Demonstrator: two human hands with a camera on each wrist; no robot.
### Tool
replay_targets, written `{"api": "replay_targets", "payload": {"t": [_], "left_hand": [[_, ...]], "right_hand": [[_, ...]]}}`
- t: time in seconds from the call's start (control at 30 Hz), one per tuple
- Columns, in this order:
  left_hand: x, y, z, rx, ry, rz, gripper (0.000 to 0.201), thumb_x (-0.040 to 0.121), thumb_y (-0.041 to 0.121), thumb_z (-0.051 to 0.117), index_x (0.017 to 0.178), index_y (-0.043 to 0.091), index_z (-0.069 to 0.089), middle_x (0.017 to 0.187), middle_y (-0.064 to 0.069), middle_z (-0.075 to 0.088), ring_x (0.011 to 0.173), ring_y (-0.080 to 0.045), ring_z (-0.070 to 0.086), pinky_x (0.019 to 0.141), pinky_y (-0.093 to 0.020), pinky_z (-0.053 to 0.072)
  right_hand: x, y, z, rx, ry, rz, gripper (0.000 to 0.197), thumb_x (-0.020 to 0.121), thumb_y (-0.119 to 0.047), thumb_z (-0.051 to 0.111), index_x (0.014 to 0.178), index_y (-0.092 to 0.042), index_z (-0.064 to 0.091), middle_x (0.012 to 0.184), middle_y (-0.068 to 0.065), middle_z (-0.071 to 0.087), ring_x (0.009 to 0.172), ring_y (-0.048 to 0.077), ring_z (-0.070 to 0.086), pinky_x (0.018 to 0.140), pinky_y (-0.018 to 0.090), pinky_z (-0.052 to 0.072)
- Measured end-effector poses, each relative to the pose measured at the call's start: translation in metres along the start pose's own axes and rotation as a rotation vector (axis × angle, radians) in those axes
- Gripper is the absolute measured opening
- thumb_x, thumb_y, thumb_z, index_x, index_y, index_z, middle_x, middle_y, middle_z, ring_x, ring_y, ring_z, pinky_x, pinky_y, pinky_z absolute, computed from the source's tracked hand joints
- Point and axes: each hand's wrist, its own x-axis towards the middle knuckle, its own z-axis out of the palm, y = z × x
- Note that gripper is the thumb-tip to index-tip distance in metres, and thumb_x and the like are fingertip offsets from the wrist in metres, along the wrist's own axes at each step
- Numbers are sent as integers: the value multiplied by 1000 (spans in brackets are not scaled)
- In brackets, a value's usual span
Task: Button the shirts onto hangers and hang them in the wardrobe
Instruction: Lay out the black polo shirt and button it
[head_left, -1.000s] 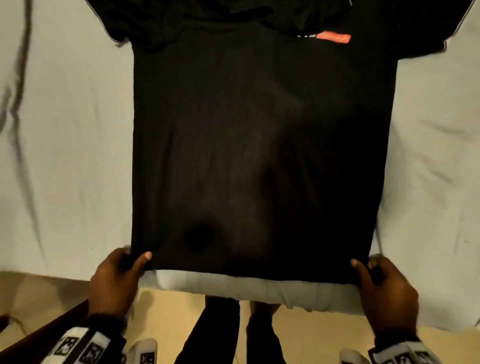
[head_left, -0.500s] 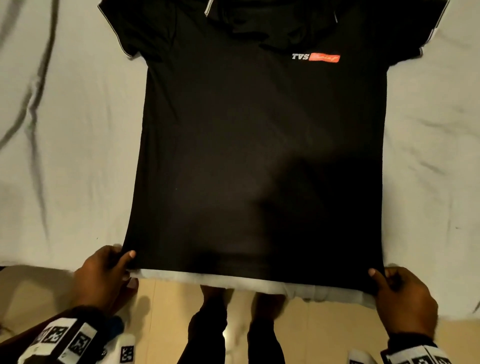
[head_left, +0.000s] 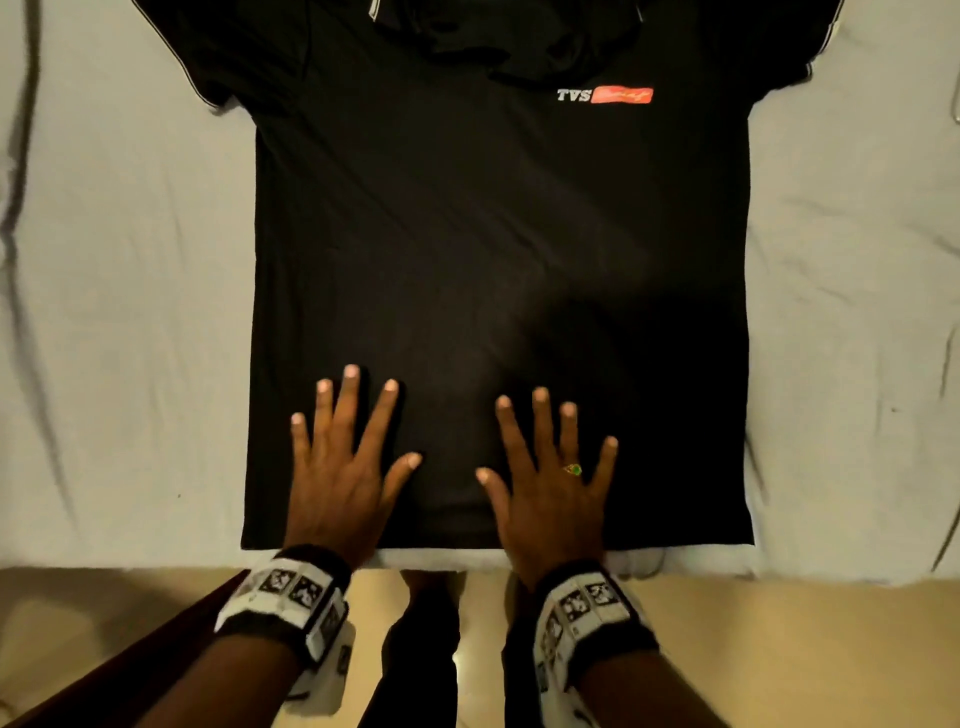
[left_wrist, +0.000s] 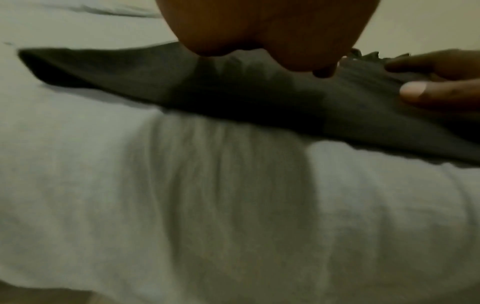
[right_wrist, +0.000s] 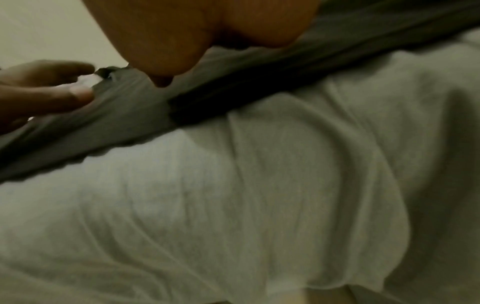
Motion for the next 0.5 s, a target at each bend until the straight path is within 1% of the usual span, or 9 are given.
{"api": "replay_targets", "payload": {"t": [0.07, 0.13, 0.2, 0.27, 0.33, 0.37, 0.4, 0.43, 0.5], "left_hand": [[-4, -27, 6, 60, -40, -51, 79, 98, 70, 13, 162, 25, 11, 170, -7, 1, 156, -33, 7, 121, -63, 13], [-22, -55, 10, 65, -42, -148, 82, 97, 70, 8, 163, 22, 5, 170, -5, -4, 156, -31, 3, 123, -60, 10], [-37, -69, 6, 29, -100, -269, 84, 95, 72, 3, 162, 20, -6, 169, -2, -13, 156, -29, -4, 123, -61, 9], [-43, -72, 1, 33, -164, -308, 88, 90, 75, -11, 159, 20, -18, 166, 1, -26, 155, -26, -15, 123, -63, 6], [-39, -68, -8, 16, -191, -323, 91, 83, 78, -21, 155, 22, -27, 161, 3, -37, 151, -26, -27, 121, -65, -3], [-34, -63, -15, -6, -180, -321, 90, 84, 79, -18, 155, 24, -28, 161, 2, -38, 150, -26, -30, 120, -67, -6], [-23, -55, -23, -24, -142, -293, 87, 88, 78, -10, 156, 25, -26, 162, 0, -35, 150, -28, -29, 118, -68, -8], [-9, -44, -31, -35, -91, -238, 85, 93, 75, 0, 158, 24, -20, 165, -2, -29, 152, -31, -24, 118, -68, -8], [33, -17, -43, -46, -2, -104, 80, 98, 65, 16, 161, 20, -6, 169, -7, -13, 154, -38, -11, 117, -68, -3]], "right_hand": [[-1, 30, 12, -8, 17, 30, 71, 95, -65, 22, 159, -38, 6, 168, 0, -3, 153, 28, 4, 118, 67, 9], [-10, 70, 14, 25, 60, 172, 71, 96, -66, 15, 160, -36, 1, 168, -1, -6, 154, 30, 0, 118, 67, 9], [-18, 99, 9, 67, 66, 328, 73, 97, -66, 13, 160, -32, -2, 168, 0, -7, 154, 33, 3, 116, 70, 12], [-21, 107, 2, 77, 20, 375, 75, 98, -64, 16, 160, -28, -3, 168, 1, -7, 153, 36, 4, 114, 72, 14], [-19, 101, -9, 75, -19, 389, 76, 97, -65, 13, 160, -27, -5, 168, 2, -7, 153, 37, 3, 114, 73, 11], [-13, 94, -15, 83, -32, 395, 78, 96, -67, 10, 160, -26, -6, 168, 3, -6, 153, 36, 2, 114, 73, 9], [-4, 84, -23, 92, -22, 394, 79, 95, -68, 9, 160, -24, -5, 168, 4, -5, 153, 36, 1, 115, 73, 5], [10, 72, -32, 94, 9, 374, 80, 95, -66, 12, 161, -23, -2, 168, 6, -2, 153, 36, 2, 115, 72, 2], [47, 38, -46, 57, 99, 284, 78, 95, -61, 25, 161, -23, 5, 168, 7, 4, 153, 37, 5, 113, 71, -1]]}}
